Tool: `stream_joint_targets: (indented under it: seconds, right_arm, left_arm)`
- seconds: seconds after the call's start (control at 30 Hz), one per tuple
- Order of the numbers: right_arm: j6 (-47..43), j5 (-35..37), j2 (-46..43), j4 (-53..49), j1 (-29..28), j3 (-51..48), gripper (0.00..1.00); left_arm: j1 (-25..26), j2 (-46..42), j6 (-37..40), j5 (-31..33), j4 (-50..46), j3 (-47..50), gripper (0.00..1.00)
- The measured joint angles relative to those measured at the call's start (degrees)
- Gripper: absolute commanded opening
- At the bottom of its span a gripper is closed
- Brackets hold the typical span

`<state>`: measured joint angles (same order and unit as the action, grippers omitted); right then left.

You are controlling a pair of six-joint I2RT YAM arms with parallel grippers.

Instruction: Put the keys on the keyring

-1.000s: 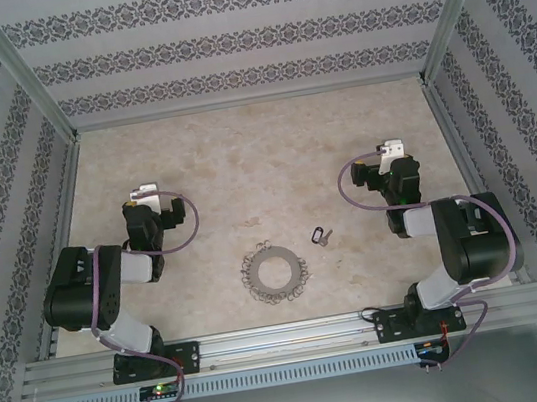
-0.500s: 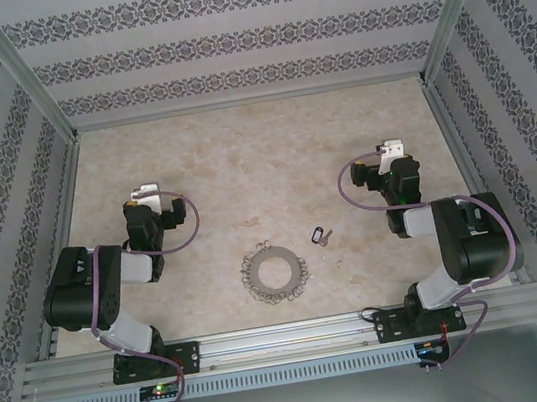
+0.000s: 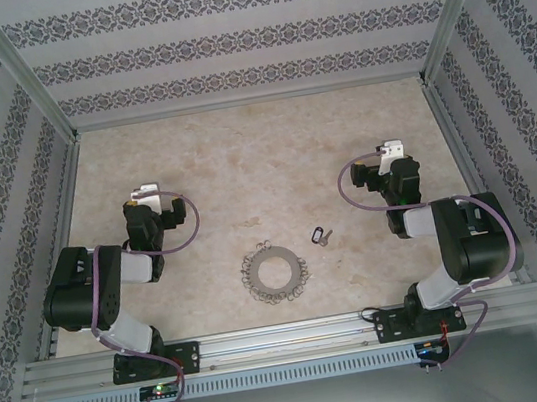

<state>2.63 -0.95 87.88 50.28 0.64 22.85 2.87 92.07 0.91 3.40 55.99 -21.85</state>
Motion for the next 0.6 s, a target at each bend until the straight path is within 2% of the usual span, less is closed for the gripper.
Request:
stream_joint_targets:
  seconds: [0.43, 0.5, 0.6]
  right_arm:
    - [0.0, 0.0, -0.2, -0.2, 0.0, 0.0, 0.98]
    - [-0.1, -0.2, -2.5, -4.8, 0.0, 0.5, 0.98]
    - [-1.5, 0.2, -10.9, -17.4, -0.7, 4.1, 0.98]
  left_arm:
    - [0.0, -0.4, 0.5, -1.9, 0.0, 1.2, 1.0]
    - [0.0, -2.1, 0.6, -2.3, -0.5, 1.9, 1.0]
    - [0.0, -10.5, 0.4, -1.9, -9.2, 1.3, 1.0]
